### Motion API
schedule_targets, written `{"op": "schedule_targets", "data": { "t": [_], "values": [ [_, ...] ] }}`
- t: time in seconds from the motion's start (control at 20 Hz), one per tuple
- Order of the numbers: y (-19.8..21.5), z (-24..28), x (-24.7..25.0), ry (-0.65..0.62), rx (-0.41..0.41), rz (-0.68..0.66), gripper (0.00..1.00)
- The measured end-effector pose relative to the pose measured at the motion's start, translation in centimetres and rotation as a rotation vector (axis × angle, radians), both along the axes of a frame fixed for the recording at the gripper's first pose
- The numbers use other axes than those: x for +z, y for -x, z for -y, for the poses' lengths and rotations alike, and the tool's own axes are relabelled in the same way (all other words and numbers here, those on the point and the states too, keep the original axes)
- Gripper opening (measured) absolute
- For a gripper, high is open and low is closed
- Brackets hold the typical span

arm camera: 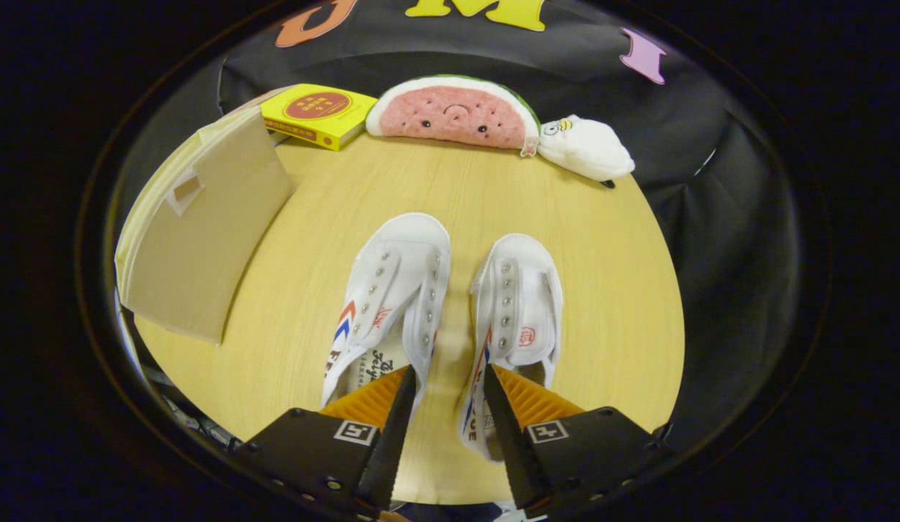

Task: Open the storage box then place both shoes into the box .Put the left shoe in first, then the right shoe, with the right side of both shoes facing outward in a uniform manner.

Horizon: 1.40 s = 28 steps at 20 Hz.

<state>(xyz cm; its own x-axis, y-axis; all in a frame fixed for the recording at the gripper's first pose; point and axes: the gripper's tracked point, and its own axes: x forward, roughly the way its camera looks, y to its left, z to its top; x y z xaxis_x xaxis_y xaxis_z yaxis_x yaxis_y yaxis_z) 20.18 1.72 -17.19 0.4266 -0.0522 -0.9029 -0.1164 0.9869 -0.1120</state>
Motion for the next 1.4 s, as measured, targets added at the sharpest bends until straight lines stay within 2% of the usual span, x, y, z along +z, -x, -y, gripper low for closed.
{"op": "schedule_targets", "data": {
  "t": [0.3,0.5,0.6,0.65,0.75,0.8,0.85,1.2,1.4],
  "values": [
    [-0.5,-1.3,-0.8,0.041,0.047,-0.008,0.57],
    [-2.6,-1.6,-3.2,0.015,0.017,-0.036,0.51],
    [-2.4,-2.4,-4.4,-0.054,-0.003,-0.096,0.24],
    [-2.9,-2.7,-4.3,-0.086,-0.015,-0.085,0.23],
    [-2.9,-2.6,-4.5,-0.098,0.013,-0.081,0.20],
    [-2.3,-3.0,-2.9,-0.133,0.001,-0.089,0.10],
    [-2.3,-3.0,-4.6,-0.170,-0.028,-0.104,0.01],
    [-2.0,-3.9,-2.7,-0.422,-0.094,-0.120,0.00],
    [-1.5,-4.6,0.8,-0.528,-0.127,-0.106,0.00]
  ]
}}
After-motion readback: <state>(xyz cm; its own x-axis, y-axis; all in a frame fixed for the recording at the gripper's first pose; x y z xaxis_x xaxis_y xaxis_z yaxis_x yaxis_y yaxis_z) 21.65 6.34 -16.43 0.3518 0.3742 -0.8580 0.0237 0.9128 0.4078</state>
